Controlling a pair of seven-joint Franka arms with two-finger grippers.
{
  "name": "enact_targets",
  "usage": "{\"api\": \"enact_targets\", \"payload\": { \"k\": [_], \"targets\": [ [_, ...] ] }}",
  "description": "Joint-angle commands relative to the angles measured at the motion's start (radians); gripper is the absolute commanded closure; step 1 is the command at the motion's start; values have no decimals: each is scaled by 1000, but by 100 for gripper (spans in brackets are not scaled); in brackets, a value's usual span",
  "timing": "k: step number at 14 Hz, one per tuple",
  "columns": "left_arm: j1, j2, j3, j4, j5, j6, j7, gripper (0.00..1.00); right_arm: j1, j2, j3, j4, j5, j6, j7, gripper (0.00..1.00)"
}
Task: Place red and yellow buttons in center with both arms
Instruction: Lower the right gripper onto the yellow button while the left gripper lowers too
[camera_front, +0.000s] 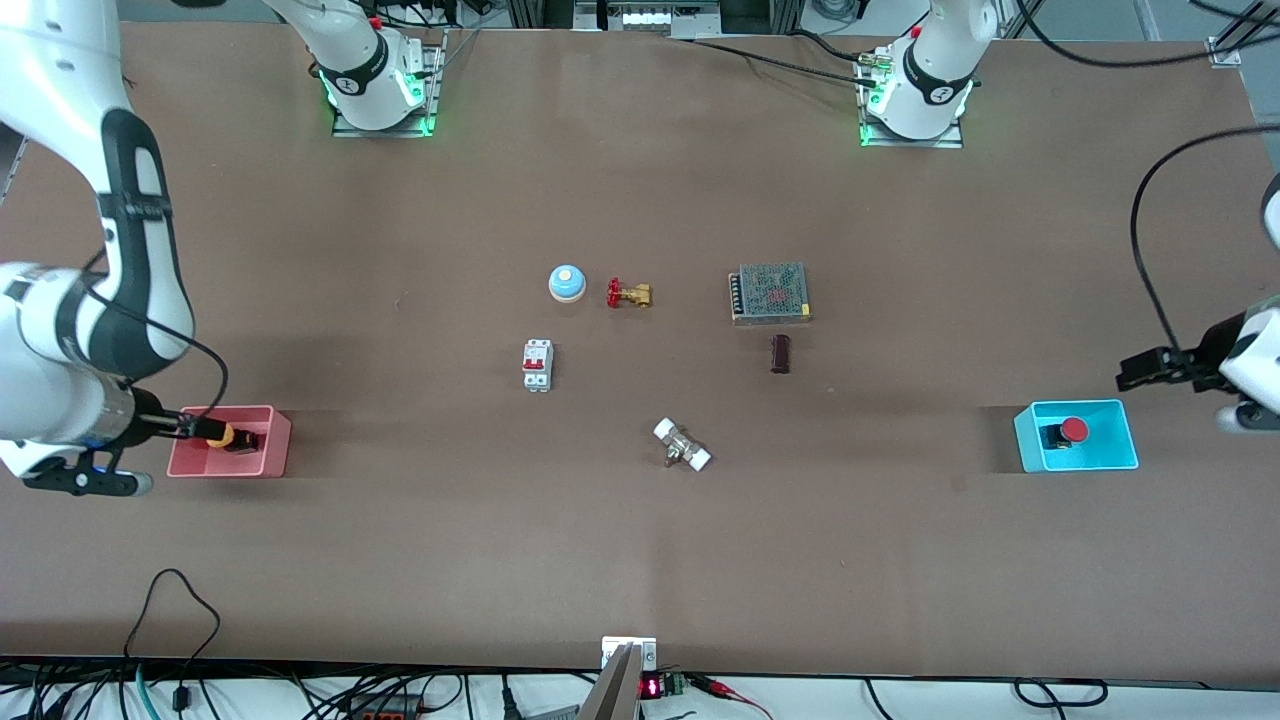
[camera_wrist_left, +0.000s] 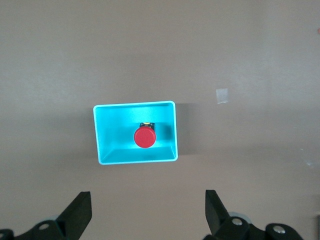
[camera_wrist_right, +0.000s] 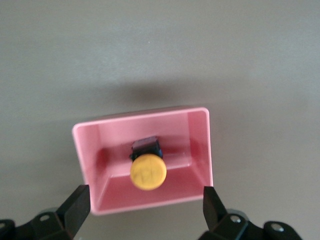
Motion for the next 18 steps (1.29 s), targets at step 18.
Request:
{"api": "enact_targets", "payload": {
  "k": [18],
  "targets": [
    [28,302,3,19,-8,217,15,12,-17,134,14,28,54,70,-173,0]
  ]
}}
